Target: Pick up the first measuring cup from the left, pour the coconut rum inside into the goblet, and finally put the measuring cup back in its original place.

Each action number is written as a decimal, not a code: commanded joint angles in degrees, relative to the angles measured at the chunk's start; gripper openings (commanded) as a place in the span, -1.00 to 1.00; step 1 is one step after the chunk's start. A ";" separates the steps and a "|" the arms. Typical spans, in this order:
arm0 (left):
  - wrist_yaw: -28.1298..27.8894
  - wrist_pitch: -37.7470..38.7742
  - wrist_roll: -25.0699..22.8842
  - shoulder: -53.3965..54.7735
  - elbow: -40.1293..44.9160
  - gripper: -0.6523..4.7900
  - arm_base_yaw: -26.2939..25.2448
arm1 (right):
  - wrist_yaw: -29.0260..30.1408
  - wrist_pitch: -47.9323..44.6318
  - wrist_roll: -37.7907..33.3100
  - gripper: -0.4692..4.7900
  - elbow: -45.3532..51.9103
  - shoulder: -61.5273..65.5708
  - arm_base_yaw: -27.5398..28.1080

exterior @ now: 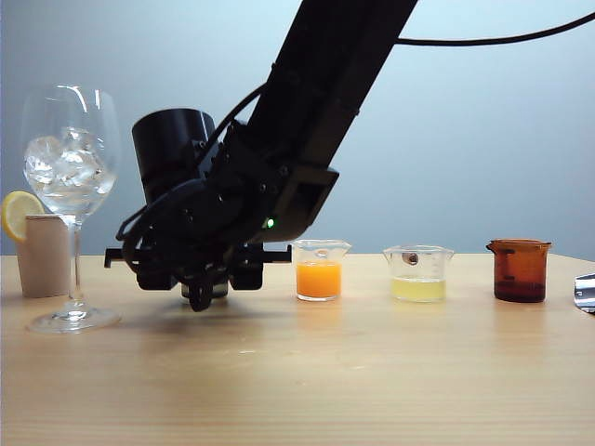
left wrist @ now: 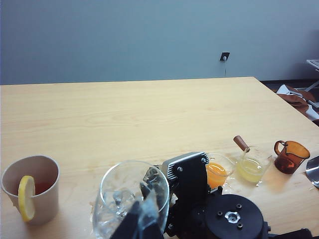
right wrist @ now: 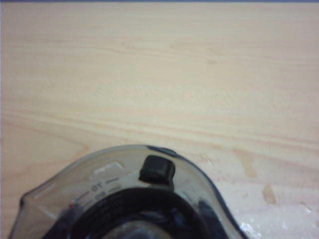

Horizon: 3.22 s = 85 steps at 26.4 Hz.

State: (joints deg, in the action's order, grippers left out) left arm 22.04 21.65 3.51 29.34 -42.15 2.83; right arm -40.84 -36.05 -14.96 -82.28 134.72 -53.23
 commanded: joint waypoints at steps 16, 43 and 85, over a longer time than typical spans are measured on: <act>0.02 -1.20 -0.09 -0.11 -0.33 -0.78 -0.09 | 1.09 -1.05 6.67 -0.69 -0.09 -9.01 0.37; -0.24 -1.22 -0.11 -0.11 -0.33 -0.78 -0.11 | 14.47 9.38 11.93 -0.82 0.00 -20.00 9.60; -4.24 3.78 -6.32 -0.15 -2.80 -0.78 -0.11 | 45.20 19.52 21.46 -0.82 -0.11 -31.58 3.39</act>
State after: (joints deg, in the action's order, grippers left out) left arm 17.85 25.45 -2.26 29.21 -44.34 2.76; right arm 4.51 -14.92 5.96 -82.04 103.66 -49.63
